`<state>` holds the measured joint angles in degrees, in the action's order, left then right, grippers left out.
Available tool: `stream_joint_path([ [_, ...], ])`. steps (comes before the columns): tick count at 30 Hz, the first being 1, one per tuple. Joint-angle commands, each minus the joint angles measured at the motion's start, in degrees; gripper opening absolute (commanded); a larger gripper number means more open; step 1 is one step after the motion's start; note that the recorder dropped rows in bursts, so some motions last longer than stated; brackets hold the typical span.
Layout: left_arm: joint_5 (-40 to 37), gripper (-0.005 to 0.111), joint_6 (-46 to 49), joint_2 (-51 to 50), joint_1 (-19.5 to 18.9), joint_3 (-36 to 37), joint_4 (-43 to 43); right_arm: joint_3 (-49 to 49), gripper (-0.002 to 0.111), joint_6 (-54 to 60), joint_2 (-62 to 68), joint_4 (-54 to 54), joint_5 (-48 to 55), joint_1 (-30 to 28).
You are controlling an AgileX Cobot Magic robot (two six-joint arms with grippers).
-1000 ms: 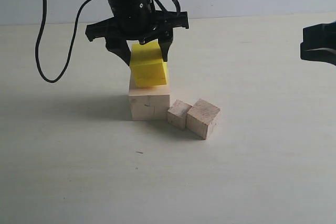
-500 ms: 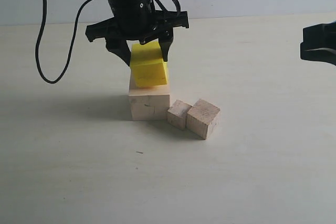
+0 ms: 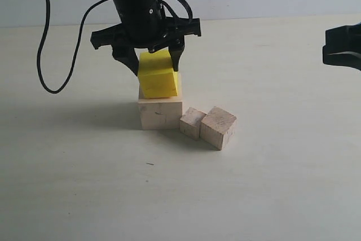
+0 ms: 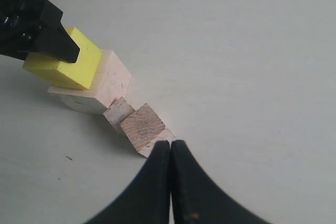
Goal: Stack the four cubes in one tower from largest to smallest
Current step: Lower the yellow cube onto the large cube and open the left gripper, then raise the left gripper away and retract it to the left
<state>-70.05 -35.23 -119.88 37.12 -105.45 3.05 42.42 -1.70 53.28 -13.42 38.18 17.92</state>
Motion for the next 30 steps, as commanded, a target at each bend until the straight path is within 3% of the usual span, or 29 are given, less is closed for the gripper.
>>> stream_joint_path([
  [1,0.1,0.0,0.2,0.2,0.0,0.1,-0.3,0.5,0.0,0.4,0.1,0.1,-0.5,0.3],
  [5,0.1,0.002,0.3,0.2,0.0,0.1,-0.3,0.5,0.0,0.4,0.1,0.1,-0.4,0.3],
  [7,0.1,0.011,0.3,0.2,0.0,0.1,-0.3,0.5,0.0,0.4,0.1,0.1,-0.4,0.3],
  [11,0.1,0.045,0.3,0.2,0.0,0.1,-0.2,0.5,0.0,0.4,0.1,0.1,-0.4,0.3],
  [16,0.1,0.1,0.3,0.2,0.0,0.1,0.2,0.5,0.0,0.4,0.1,0.1,-0.4,0.3],
  [17,0.1,0.105,0.3,0.2,0.0,0.1,0.5,0.5,0.0,0.4,0.1,0.1,-0.4,0.3],
  [30,0.1,0.105,4.6,3.8,0.0,-0.2,4.8,-0.1,0.0,0.6,0.1,0.1,-0.4,0.3],
])
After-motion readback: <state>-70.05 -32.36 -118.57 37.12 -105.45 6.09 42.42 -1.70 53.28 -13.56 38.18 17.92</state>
